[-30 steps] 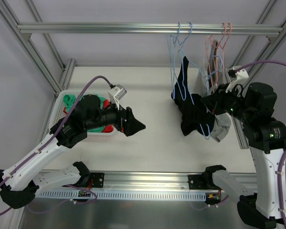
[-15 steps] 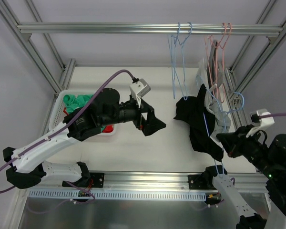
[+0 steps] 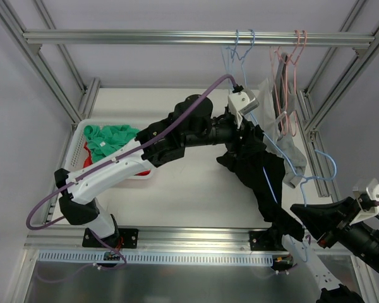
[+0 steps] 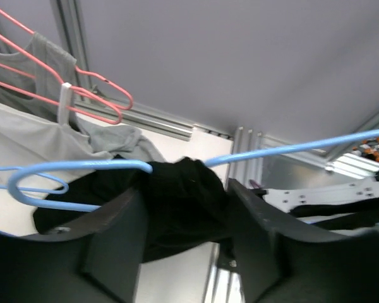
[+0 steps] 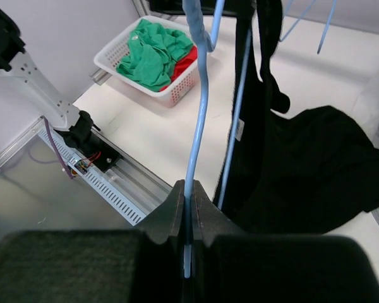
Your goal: Remove the tank top from the hanger
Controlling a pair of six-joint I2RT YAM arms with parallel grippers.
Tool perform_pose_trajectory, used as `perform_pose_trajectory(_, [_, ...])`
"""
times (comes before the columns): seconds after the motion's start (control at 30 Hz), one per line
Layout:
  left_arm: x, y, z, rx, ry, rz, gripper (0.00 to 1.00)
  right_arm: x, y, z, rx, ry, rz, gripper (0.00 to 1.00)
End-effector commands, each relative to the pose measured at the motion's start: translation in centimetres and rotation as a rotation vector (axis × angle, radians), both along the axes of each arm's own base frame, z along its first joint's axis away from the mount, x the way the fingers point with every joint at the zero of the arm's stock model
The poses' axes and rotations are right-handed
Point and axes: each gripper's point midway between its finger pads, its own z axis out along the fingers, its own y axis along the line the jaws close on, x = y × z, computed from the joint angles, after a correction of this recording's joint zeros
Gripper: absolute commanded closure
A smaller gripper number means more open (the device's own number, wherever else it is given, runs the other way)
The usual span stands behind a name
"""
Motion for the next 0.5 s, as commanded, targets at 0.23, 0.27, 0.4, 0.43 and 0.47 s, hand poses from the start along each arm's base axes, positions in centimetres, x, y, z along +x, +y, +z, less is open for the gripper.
perform_pose_trajectory(0.23, [0.9, 0.8, 0.8, -0.018, -0.067, 0.111, 0.91, -0.9, 0.1, -0.1, -0.013, 0.028, 0.049, 1.00])
perform_pose_trajectory(0.27, [0.9, 1.0, 0.8, -0.018, -0.070, 0.111, 0.90, -0.8, 0.1, -0.2, -0.016, 0.029, 0.046, 1.00])
perform_pose_trajectory(0.4, [0.5, 2.1, 0.8, -0.025, -0.076, 0.112, 0.81, -0.4, 0.3, -0.4, -0.018, 0.039, 0.054, 1.00])
perform_pose_trajectory(0.43, [0.6, 2.2, 0.8, -0.025, -0.079, 0.124, 0.89, -0.3, 0.4, -0.3, -0.017, 0.038, 0.055, 1.00])
perform_pose_trajectory(0.47, [0.8, 2.3, 0.8, -0.025, -0.079, 0.135, 0.95, -0.4, 0.4, -0.3, -0.016, 0.036, 0.057, 1.00])
